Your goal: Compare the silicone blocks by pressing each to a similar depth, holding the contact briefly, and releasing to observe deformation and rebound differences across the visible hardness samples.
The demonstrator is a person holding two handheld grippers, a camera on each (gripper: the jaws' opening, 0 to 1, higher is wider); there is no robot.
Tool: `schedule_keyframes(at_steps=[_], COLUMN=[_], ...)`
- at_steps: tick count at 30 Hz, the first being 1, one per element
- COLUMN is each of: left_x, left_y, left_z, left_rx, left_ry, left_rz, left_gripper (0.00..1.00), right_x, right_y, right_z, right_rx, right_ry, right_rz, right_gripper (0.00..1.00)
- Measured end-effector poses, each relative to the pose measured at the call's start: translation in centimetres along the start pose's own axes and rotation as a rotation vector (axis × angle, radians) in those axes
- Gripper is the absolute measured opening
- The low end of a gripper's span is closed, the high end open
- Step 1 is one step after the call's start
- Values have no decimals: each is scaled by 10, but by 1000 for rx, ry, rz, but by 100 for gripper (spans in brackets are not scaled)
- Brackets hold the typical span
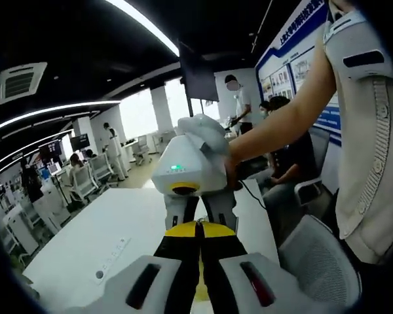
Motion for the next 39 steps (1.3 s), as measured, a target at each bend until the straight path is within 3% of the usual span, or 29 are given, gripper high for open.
schedule_keyframes(at_steps=[14, 39], left_x=[-2, -3], left_y=[11, 11], left_z=[-20, -40], left_rx=[-53, -113], left_ry=[-14, -9], left_rz=[21, 68], left_gripper=[0, 0], right_x=[6, 2], right_y=[-1, -8], right_z=[19, 32], right_rx=[34, 48], right_ry=[4, 44], right_rz=[55, 131], right_gripper=[7, 6])
Point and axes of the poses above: the point that each gripper's makers call its tool centre point, and the gripper's own axes: x roughly backward along the fingers, z roughly to its left, y roughly out of its top, the point moved 10 cm from there along x, roughly backward along the fingers, and after that the axes turned 5 degrees about -x, right-handed, at the moved point
